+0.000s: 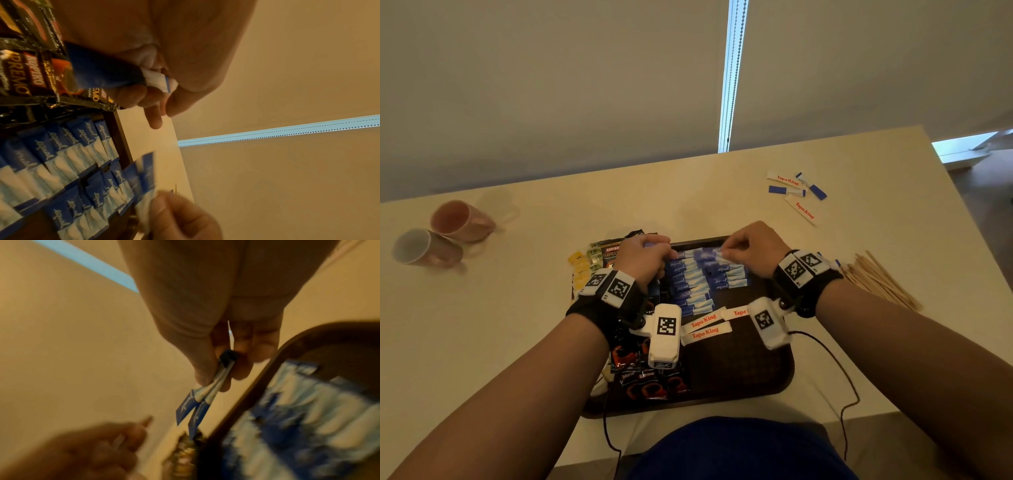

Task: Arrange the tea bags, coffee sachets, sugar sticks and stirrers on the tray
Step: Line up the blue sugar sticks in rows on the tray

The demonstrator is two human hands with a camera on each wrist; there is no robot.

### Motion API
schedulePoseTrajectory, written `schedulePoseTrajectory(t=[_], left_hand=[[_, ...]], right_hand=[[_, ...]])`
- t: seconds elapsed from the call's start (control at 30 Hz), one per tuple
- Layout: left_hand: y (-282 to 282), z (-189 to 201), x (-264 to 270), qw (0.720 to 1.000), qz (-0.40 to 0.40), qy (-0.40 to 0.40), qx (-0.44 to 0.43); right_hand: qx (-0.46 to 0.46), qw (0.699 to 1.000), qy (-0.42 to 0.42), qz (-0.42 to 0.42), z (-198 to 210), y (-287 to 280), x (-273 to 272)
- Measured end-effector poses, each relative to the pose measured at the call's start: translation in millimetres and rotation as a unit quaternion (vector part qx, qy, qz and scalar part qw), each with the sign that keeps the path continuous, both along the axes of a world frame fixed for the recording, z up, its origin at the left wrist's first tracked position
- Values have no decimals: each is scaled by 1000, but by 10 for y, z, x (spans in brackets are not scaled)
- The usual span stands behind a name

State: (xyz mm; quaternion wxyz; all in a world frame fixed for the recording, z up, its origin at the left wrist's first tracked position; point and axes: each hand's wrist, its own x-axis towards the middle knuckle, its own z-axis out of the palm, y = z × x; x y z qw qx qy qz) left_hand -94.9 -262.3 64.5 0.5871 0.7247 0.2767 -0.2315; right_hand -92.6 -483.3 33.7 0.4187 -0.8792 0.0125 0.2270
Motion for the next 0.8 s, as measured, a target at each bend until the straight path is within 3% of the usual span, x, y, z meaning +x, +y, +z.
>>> schedulePoseTrajectory(t=[0.1, 0.3, 0.53, 0.8], left_hand=[[-25, 47, 36, 996, 56, 30, -57], [-51, 66, 23, 995, 49, 33, -76], [-45, 37, -32, 998, 0, 10, -62], [-36, -27, -69, 994, 30, -5, -108]], right_hand=[[-116, 991, 43, 49, -211, -121, -140], [-198, 975, 79, 69, -557, -75, -240], [-227, 967, 48, 106, -651, 8, -222], [-205, 975, -45, 70, -601, 39, -249]])
